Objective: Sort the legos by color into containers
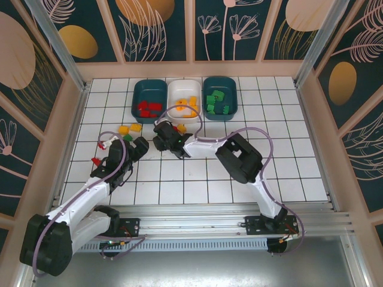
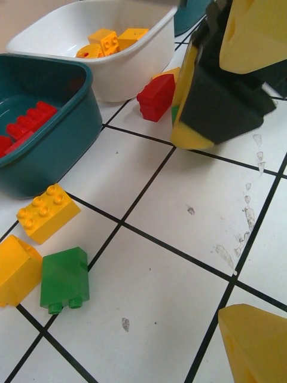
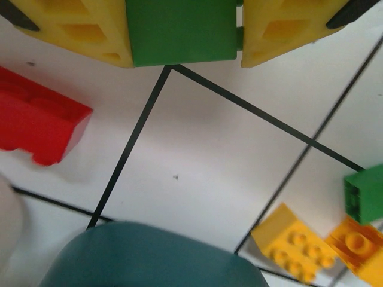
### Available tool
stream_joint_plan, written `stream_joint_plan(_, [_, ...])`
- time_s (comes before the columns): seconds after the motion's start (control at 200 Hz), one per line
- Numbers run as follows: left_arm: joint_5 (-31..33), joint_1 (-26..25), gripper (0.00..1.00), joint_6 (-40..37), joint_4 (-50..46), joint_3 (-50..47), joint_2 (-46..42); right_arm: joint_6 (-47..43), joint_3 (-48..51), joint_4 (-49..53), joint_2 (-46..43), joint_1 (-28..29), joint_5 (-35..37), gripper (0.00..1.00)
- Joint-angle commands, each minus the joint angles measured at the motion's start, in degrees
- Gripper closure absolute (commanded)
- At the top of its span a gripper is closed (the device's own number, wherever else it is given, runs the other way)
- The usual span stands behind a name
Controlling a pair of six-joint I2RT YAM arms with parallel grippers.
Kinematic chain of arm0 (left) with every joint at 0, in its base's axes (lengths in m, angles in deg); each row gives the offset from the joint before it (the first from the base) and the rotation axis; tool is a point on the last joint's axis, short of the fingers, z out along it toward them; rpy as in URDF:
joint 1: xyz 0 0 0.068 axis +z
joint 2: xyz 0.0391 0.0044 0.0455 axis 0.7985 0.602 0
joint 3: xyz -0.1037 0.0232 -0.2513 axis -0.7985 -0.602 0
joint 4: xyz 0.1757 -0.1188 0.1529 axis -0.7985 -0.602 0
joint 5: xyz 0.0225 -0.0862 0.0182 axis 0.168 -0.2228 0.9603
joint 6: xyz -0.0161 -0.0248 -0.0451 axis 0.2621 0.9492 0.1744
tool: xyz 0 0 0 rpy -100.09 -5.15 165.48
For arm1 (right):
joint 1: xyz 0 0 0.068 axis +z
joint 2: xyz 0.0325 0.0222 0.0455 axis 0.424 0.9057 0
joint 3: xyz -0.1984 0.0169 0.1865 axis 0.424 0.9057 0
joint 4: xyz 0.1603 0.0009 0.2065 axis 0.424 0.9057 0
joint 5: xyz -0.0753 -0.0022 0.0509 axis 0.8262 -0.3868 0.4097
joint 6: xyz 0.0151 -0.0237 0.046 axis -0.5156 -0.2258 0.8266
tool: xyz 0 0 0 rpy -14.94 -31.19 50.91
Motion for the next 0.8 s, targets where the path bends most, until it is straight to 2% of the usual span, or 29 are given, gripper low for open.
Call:
stream_joint_plan(0.0, [-0.8, 0.5, 0.01, -1.1, 0.9, 0.1, -0.7, 1.0, 2.0, -3.1, -6.4, -1.2, -0.2, 0.63])
stream_joint_plan(0.12, [-2.3, 0.6, 0.01, -1.3, 1.7, 0.1, 0.1, 0.1, 4.2, -3.2, -10.4, -5.2, 0.9, 0.63])
stream_joint_plan(0.275, [-5.4, 0.5, 0.01, -2.3, 2.7, 1.6, 3.6, 0.7, 7.0, -2.5, -13.6, -15.8, 0.0, 0.63])
stream_joint_plan(0.37, [-6.5, 0.5, 0.02, -3.1, 2.0, 3.4, 6.2, 1.2, 7.0, -1.4, -13.1, -22.6, -1.5, 0.63])
stream_joint_plan(0.52, [-9.1, 0.5, 0.02, -3.7, 2.0, 6.2, 9.9, 0.4, 3.1, 1.5, -9.7, -29.6, -3.0, 0.61])
stream_joint_plan(0.561, [-10.0, 0.6, 0.02, -3.9, 2.3, 6.9, 10.9, 0.5, 1.8, 2.2, -8.9, -31.0, -4.2, 0.57])
stream_joint_plan(0.621, [-11.5, 0.5, 0.02, -3.8, 2.9, 7.6, 12.4, 0.8, -1.1, 4.7, -7.7, -32.6, -5.1, 0.43])
stream_joint_plan(0.671, [-12.6, 0.5, 0.02, -3.7, 3.3, 8.3, 13.6, 0.8, -1.7, 5.3, -8.1, -32.9, -4.1, 0.36])
stream_joint_plan(0.791, [-14.2, 0.5, 0.02, -5.3, 4.2, 9.6, 16.2, 1.2, 1.0, 3.5, -12.4, -31.9, -2.4, 0.29])
